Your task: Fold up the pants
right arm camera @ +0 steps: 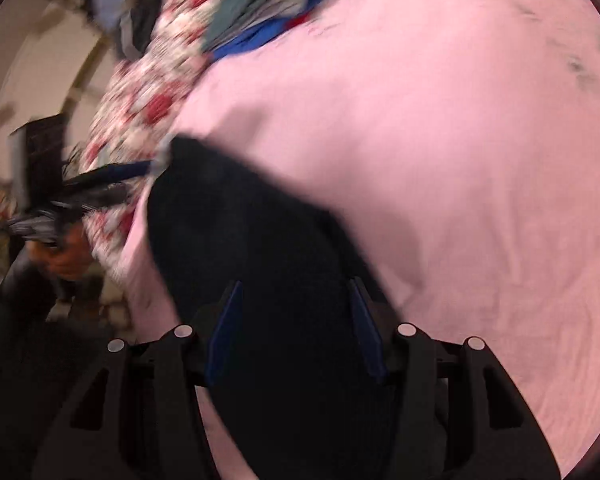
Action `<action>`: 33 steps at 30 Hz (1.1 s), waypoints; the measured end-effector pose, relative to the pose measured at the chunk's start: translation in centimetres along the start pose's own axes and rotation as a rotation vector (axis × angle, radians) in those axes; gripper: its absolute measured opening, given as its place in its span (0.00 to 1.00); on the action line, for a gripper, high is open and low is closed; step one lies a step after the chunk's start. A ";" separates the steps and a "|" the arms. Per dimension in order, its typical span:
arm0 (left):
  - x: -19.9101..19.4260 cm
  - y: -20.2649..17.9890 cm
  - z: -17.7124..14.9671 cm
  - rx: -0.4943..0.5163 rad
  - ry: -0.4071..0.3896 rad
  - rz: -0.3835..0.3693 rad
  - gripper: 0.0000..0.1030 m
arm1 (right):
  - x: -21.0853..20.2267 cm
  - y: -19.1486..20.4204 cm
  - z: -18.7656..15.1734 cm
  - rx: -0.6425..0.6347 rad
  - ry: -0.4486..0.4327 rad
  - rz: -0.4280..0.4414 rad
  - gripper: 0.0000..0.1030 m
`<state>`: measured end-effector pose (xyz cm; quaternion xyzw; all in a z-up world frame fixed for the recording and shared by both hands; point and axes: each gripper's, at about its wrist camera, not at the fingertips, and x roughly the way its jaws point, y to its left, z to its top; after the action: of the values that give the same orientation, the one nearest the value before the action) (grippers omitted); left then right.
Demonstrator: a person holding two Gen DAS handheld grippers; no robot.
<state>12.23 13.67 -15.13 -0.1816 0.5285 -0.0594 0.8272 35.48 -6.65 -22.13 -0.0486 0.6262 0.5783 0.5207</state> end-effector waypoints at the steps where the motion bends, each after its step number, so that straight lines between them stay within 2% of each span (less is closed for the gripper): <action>1: 1.5 -0.3 -0.5 -0.007 0.032 0.032 0.69 | -0.1 0.3 -0.4 -0.021 0.028 0.040 0.55; 3: 3.7 0.1 -1.5 -0.048 0.084 0.073 0.69 | 0.1 0.7 -0.4 -0.063 0.064 0.088 0.55; 5: 3.7 0.2 -2.0 -0.068 0.056 0.079 0.69 | 0.1 -0.1 0.0 -0.058 0.029 0.019 0.55; 7: 3.7 0.0 -1.9 -0.082 0.060 0.090 0.69 | 0.5 -1.5 0.3 -0.007 0.024 0.020 0.55; 12: 4.2 0.3 -1.9 -0.070 0.075 0.121 0.69 | 2.0 -1.7 0.7 -0.013 0.086 0.125 0.56; 13: 4.4 0.2 -1.8 -0.063 0.077 0.128 0.70 | 2.2 -1.7 0.9 -0.001 0.103 0.167 0.57; 14: 4.5 0.2 -1.7 -0.060 0.077 0.130 0.70 | 2.4 -1.8 1.1 0.025 0.135 0.263 0.57; 15: 4.5 0.0 -1.8 -0.059 0.078 0.130 0.71 | 2.4 -1.8 1.1 0.029 0.145 0.309 0.57; 16: 4.5 0.0 -1.8 -0.059 0.080 0.130 0.72 | 2.5 -1.7 1.2 0.021 0.147 0.327 0.57; 19: 4.6 0.0 -1.9 -0.061 0.084 0.128 0.74 | 3.4 -2.0 1.4 0.031 0.168 0.296 0.59; 20: 4.6 0.0 -2.0 -0.059 0.086 0.129 0.74 | 3.6 -2.2 1.3 0.040 0.168 0.310 0.60; 23: 5.1 -0.5 -1.9 -0.042 0.096 0.135 0.79 | 4.5 -1.8 2.3 0.058 0.124 0.394 0.61; 27: 5.4 -0.8 -1.8 -0.019 0.110 0.147 0.83 | 4.7 -2.2 4.0 0.083 0.014 0.411 0.61; 28: 5.4 -0.8 -1.8 -0.012 0.113 0.150 0.83 | 4.1 -3.0 4.2 0.092 -0.015 0.411 0.57; 29: 5.4 -0.8 -1.9 -0.007 0.113 0.149 0.83 | 3.8 -3.7 4.4 0.111 -0.042 0.419 0.48; 33: 5.5 -0.6 -1.8 -0.001 0.114 0.144 0.83 | 4.1 -5.7 3.9 0.151 -0.070 0.406 0.26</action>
<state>13.03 11.03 -20.28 -0.1400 0.5864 -0.0096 0.7978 39.68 -3.26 -28.08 0.1378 0.6462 0.6241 0.4171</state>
